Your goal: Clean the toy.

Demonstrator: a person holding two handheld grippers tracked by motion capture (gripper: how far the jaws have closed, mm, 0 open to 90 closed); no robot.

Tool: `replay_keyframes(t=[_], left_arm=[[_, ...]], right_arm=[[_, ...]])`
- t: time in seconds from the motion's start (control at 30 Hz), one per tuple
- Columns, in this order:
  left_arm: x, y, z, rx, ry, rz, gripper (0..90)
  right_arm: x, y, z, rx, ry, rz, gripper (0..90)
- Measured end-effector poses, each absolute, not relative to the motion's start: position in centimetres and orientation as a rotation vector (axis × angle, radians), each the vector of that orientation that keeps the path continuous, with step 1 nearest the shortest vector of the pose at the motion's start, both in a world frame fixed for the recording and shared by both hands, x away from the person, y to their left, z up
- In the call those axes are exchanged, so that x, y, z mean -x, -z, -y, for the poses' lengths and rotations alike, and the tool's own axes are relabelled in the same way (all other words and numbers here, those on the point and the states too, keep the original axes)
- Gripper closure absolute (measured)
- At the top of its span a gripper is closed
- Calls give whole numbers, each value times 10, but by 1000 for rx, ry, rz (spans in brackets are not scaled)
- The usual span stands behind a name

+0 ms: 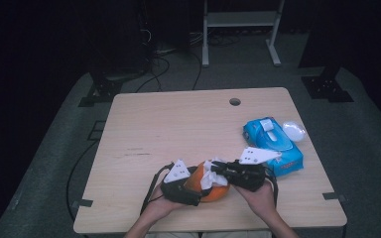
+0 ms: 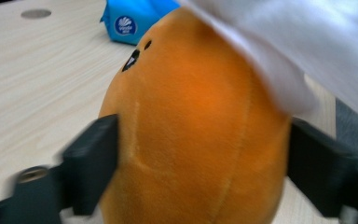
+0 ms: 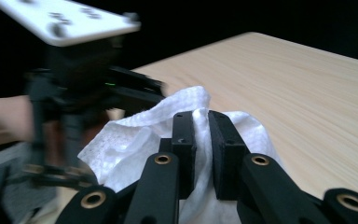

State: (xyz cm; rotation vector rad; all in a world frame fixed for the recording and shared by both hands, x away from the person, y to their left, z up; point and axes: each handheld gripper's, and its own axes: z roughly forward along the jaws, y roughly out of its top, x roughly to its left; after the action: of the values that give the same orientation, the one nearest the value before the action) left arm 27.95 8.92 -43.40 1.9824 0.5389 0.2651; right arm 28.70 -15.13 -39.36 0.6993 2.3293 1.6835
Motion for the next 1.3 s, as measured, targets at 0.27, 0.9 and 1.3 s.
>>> replay_keyframes(t=[0.27, 0.9, 1.3], left_arm=[[-272, 424, -91, -1982, -428, -507, 440], [-282, 416, -110, -1891, -316, -586, 242], [-274, 424, -94, -1996, -227, -488, 289]], right_arm=[[-292, 393, 151, -716, -1654, -2303, 807], [-301, 412, 168, -869, -1648, -2371, 805], [-306, 415, 172, -914, -1651, -2377, 804]])
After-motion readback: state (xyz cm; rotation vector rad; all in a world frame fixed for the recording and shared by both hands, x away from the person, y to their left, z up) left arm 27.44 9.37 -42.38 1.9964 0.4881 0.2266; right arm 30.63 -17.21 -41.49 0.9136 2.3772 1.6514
